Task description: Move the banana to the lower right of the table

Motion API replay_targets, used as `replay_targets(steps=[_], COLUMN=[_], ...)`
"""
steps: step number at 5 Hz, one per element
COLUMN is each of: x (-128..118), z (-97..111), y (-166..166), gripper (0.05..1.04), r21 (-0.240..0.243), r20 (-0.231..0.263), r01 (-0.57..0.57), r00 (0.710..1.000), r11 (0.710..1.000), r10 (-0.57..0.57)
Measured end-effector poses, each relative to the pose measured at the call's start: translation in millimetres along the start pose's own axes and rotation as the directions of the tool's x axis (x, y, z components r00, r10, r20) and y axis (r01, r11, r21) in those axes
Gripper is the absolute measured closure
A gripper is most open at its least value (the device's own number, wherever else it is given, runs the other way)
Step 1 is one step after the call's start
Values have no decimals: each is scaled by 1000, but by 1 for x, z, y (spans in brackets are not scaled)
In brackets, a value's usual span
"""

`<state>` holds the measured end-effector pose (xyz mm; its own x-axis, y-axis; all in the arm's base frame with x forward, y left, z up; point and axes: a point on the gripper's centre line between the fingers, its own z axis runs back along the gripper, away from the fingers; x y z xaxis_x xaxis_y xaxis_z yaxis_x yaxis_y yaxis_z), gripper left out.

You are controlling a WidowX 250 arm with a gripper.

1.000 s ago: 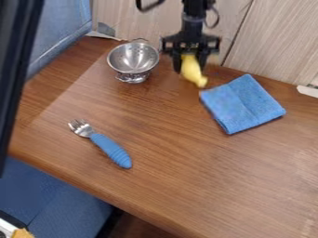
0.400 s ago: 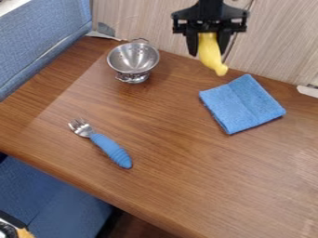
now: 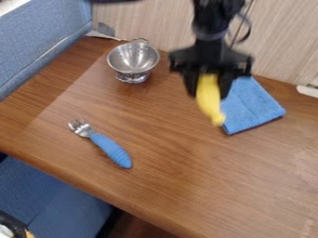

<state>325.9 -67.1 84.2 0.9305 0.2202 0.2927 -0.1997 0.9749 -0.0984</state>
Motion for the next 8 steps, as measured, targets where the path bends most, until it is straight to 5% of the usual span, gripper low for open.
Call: replay_targets(steps=[2,4,5,6,8], x=[-53,-72,-71,-73,-76], z=[-30,-67,-71,-72,-71], y=[-1,1,-2,-6,-6], gripper=[507,507,442,151,76], r21=[-91,-65,-52,-22,-16], r20=[-71,-126,-127,-135,-164], r01=[89,145,158,159,157], r00=[993,980,978,978,974], r11=[992,987,986,987,988], r10=[-96,-153,-163,-161,-157])
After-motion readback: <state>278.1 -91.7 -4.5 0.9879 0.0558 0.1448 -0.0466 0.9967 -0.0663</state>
